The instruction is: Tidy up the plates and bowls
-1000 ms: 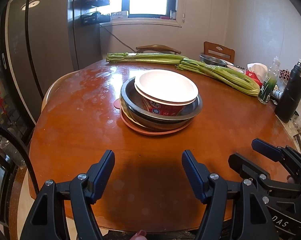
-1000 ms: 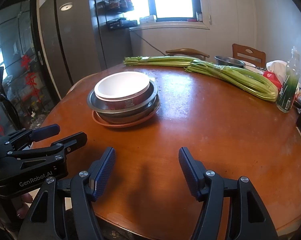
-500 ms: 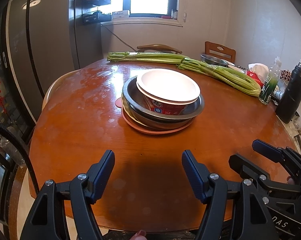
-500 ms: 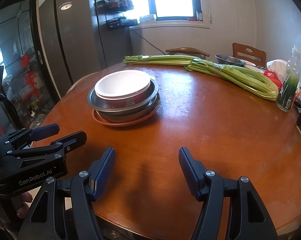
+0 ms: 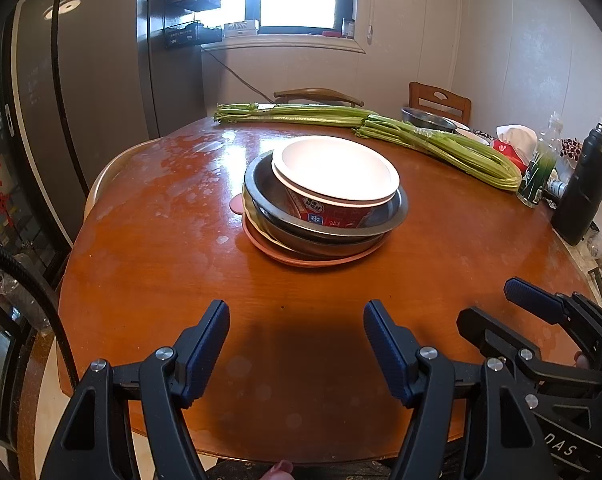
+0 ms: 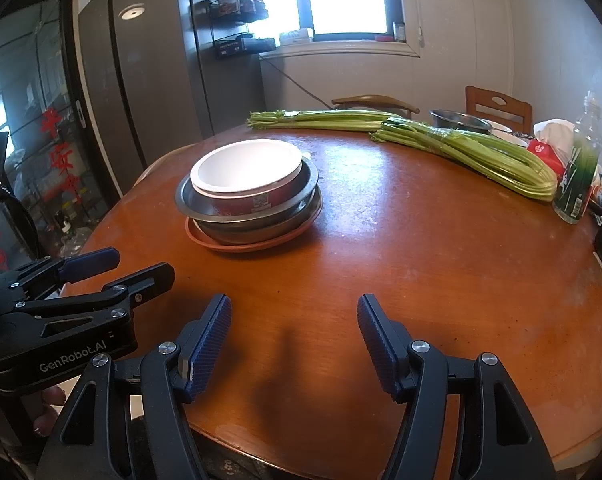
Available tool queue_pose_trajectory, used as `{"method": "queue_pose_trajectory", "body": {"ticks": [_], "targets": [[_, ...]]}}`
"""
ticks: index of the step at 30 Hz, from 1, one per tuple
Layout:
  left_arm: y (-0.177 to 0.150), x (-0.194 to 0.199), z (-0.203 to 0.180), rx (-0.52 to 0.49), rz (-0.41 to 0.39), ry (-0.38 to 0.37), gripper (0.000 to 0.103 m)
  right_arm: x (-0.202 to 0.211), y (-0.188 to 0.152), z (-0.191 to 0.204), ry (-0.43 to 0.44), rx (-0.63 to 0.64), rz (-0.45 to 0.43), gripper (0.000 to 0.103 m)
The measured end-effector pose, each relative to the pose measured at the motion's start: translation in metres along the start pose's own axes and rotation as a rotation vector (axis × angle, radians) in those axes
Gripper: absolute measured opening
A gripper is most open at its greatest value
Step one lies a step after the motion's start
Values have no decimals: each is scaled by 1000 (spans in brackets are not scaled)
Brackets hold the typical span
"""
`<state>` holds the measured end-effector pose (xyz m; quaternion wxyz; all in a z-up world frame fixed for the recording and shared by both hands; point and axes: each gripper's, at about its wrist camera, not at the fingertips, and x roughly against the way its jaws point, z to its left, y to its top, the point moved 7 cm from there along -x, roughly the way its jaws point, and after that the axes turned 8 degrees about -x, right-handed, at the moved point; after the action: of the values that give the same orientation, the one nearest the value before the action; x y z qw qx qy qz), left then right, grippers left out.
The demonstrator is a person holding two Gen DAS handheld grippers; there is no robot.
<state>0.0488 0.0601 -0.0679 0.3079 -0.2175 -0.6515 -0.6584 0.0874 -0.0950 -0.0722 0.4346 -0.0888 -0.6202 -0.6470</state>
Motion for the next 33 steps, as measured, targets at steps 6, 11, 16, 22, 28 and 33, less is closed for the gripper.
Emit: {"method": "queue_pose_trajectory", "body": {"ticks": [6,11,16,22,28,33], "targets": [[-1,-1,0,-1,3,1,69,0,0,0,1,2,1,67],[-1,-1,1,-2,3,2,69,0,0,0,-1,1,1,67],[-1,0,1,-3,1,2,69,0,0,1,-1,2,3,67],[-3,-1,0,-4,2,-4,69,1,1,-1,-9,-2,-2,67],[-2,-2,1,-7,3,-6,69,-2,0,1,-9,1,6,67],[-2,-3,2,-6,4,-5,69,-3,0,4,-6,8,11,67]]}}
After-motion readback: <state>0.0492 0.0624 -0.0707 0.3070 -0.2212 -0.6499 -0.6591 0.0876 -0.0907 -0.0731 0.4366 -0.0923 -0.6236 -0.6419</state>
